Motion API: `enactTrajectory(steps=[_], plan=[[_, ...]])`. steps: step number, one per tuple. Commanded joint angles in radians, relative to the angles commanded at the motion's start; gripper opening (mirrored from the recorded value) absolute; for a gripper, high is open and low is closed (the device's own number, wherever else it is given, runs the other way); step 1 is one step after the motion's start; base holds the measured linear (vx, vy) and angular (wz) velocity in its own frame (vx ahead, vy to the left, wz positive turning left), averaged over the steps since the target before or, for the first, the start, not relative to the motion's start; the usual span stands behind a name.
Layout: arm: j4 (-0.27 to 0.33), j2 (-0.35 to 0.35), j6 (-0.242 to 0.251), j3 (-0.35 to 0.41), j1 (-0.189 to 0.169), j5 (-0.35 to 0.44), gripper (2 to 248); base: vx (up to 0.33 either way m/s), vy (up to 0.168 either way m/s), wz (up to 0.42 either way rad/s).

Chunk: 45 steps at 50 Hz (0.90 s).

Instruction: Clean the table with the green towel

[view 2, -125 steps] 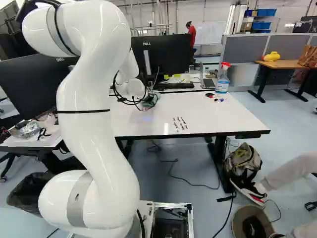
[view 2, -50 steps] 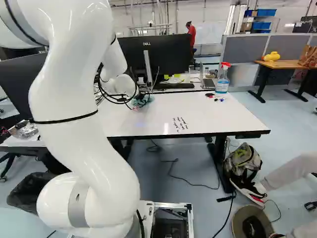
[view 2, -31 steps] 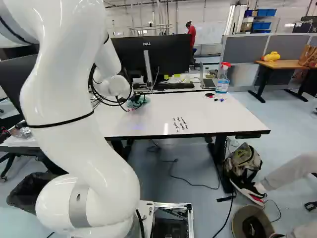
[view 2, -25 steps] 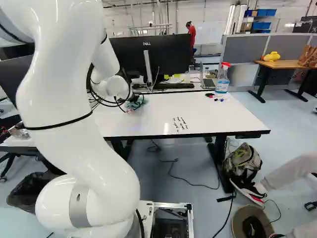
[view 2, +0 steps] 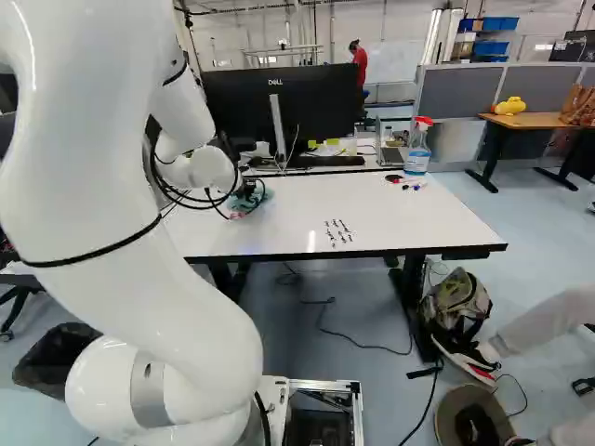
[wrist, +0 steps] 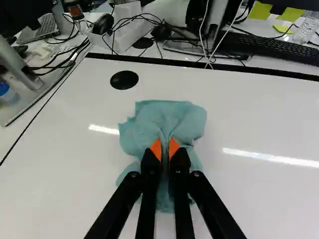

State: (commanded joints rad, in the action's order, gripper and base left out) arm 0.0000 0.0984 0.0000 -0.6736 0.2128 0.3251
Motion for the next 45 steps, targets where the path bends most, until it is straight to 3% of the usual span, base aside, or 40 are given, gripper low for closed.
enactTrajectory(steps=[16, 45], plan=[[0.0, -0.076, 0.0, 0.081, -0.005, 0.0, 37, 0.0, 0.0, 0.0], [0.0, -0.078, 0.0, 0.082, -0.004, 0.0, 37, 0.0, 0.0, 0.0]])
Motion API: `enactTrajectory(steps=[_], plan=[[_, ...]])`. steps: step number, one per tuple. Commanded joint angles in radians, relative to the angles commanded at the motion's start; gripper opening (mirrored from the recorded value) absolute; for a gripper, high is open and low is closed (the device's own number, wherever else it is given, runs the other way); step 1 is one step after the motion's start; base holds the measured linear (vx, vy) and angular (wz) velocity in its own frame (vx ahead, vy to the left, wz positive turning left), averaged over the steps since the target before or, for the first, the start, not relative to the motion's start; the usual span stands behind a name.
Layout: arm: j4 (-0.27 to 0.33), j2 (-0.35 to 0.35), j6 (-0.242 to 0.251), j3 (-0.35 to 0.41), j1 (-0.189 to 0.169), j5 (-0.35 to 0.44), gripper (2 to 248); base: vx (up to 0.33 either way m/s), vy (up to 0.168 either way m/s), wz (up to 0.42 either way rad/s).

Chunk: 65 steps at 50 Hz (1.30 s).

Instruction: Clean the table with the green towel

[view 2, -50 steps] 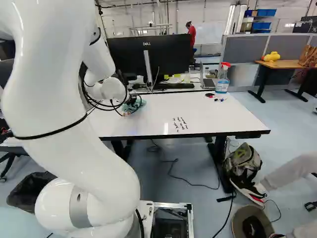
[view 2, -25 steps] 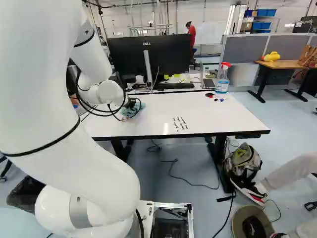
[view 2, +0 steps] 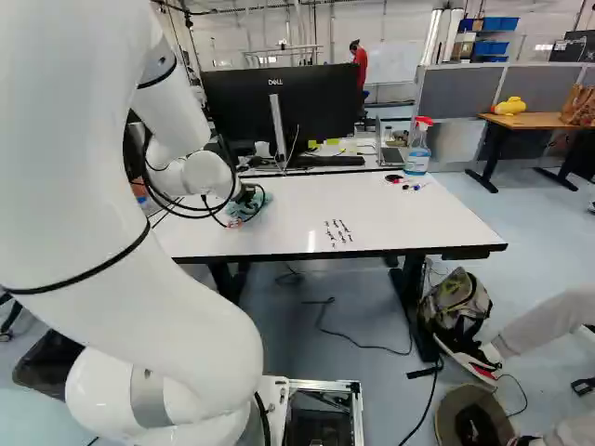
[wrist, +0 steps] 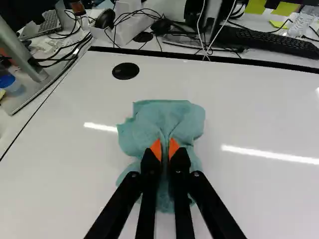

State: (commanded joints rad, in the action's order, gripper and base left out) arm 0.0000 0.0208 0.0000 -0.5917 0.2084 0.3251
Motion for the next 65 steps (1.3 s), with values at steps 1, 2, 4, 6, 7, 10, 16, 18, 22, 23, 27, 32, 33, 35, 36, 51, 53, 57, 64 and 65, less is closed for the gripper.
enactTrajectory(steps=[1, 2, 4, 6, 7, 10, 16, 18, 22, 23, 27, 32, 33, 35, 36, 51, 53, 57, 64, 65], plan=[[0.0, 0.0, 0.0, 0.0, 0.0, 0.0, 37, 0.0, 0.0, 0.0], [0.0, 0.0, 0.0, 0.0, 0.0, 0.0, 37, 0.0, 0.0, 0.0], [0.0, 0.0, 0.0, 0.0, 0.0, 0.0, 37, 0.0, 0.0, 0.0], [0.0, 0.0, 0.0, 0.0, 0.0, 0.0, 37, 0.0, 0.0, 0.0], [0.0, -0.001, 0.0, 0.0, 0.0, 0.0, 37, 0.0, 0.0, 0.0], [0.0, -0.005, 0.0, 0.0, 0.0, 0.0, 37, 0.0, 0.0, 0.0], [0.0, -0.011, 0.0, -0.006, -0.007, 0.0, 37, 0.0, 0.0, 0.0], [0.0, -0.011, 0.0, -0.01, -0.01, 0.0, 37, 0.0, 0.0, 0.0], [0.0, -0.015, 0.0, -0.016, -0.017, 0.0, 37, 0.0, 0.0, 0.0], [0.0, -0.016, 0.0, -0.017, -0.019, 0.0, 37, 0.0, 0.0, 0.0], [0.0, -0.029, 0.0, -0.015, -0.027, 0.0, 37, 0.0, 0.0, 0.0], [0.0, -0.046, 0.0, -0.01, -0.037, 0.0, 37, 0.0, 0.0, 0.0], [0.0, -0.049, 0.0, -0.009, -0.04, 0.0, 37, 0.0, 0.0, 0.0], [0.0, -0.056, 0.0, -0.007, -0.045, 0.0, 37, 0.0, 0.0, 0.0], [0.0, -0.06, 0.0, -0.006, -0.047, 0.0, 37, 0.0, 0.0, 0.0], [0.0, -0.122, 0.0, 0.018, -0.095, 0.0, 37, 0.0, 0.0, 0.0], [0.0, -0.131, 0.0, 0.022, -0.102, 0.0, 37, 0.0, 0.0, 0.0], [0.0, -0.14, 0.0, 0.028, -0.116, 0.0, 37, 0.0, 0.0, 0.0], [0.0, -0.147, 0.0, 0.034, -0.14, 0.0, 37, 0.0, 0.0, 0.0], [0.0, -0.147, 0.0, 0.035, -0.143, 0.0, 37, 0.0, 0.0, 0.0]])
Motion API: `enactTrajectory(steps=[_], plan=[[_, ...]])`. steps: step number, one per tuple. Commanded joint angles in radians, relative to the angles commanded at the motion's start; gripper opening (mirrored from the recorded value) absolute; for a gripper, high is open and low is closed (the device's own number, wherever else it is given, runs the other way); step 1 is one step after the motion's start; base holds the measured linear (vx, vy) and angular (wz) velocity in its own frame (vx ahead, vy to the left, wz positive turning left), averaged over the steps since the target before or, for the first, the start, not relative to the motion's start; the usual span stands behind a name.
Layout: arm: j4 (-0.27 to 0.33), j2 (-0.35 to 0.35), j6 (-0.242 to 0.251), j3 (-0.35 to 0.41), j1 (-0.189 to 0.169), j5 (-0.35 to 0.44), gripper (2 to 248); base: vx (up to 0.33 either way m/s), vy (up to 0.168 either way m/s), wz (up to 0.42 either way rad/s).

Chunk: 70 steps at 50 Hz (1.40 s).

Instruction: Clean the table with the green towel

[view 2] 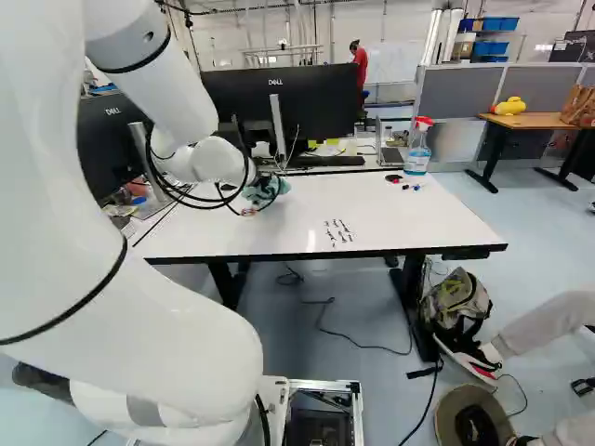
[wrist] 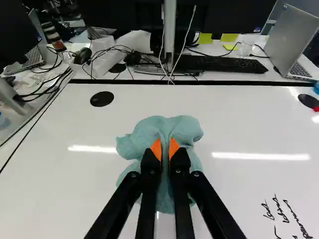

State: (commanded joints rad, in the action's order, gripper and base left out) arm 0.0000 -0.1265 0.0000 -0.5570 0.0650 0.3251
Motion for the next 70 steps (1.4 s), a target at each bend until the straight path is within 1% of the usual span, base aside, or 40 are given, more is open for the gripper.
enactTrajectory(steps=[33, 70], plan=[[0.0, -0.005, 0.0, 0.004, -0.117, 0.0, 37, 0.0, 0.0, 0.0], [0.0, 0.021, 0.0, -0.02, -0.247, 0.0, 37, 0.0, 0.0, 0.0]])
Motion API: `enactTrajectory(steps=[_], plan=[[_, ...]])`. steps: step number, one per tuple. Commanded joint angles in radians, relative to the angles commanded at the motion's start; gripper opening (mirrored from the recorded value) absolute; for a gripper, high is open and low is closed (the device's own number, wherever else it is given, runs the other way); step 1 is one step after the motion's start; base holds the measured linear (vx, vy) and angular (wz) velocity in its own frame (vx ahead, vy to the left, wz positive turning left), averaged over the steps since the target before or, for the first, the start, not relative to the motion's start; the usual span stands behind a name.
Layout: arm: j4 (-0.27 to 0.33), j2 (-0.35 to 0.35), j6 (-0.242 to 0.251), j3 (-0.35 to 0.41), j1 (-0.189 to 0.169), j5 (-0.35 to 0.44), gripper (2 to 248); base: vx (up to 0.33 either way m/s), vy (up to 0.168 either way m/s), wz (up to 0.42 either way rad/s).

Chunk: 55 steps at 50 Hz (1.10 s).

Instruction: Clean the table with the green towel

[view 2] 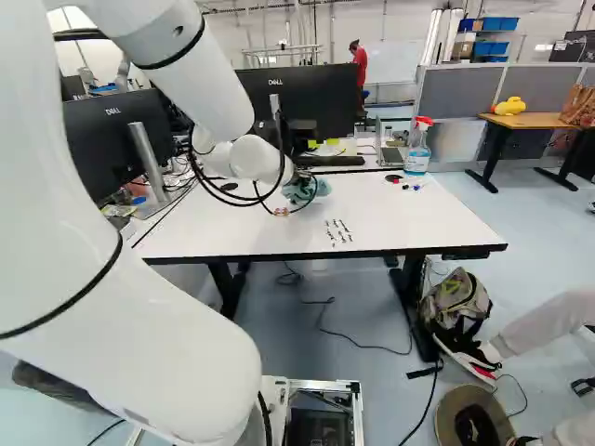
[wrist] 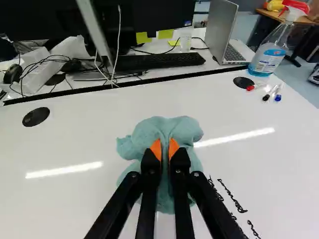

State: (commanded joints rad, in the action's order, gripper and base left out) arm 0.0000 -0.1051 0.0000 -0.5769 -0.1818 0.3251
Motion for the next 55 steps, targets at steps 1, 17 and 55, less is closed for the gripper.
enactTrajectory(steps=[1, 17, 55], plan=[[0.0, 0.001, 0.0, -0.001, -0.003, 0.0, 37, 0.0, 0.0, 0.0], [0.0, 0.03, 0.0, -0.029, -0.056, 0.0, 37, 0.0, 0.0, 0.0], [-0.034, 0.079, 0.0, -0.127, -0.139, -0.078, 37, 0.0, 0.0, 0.0]])
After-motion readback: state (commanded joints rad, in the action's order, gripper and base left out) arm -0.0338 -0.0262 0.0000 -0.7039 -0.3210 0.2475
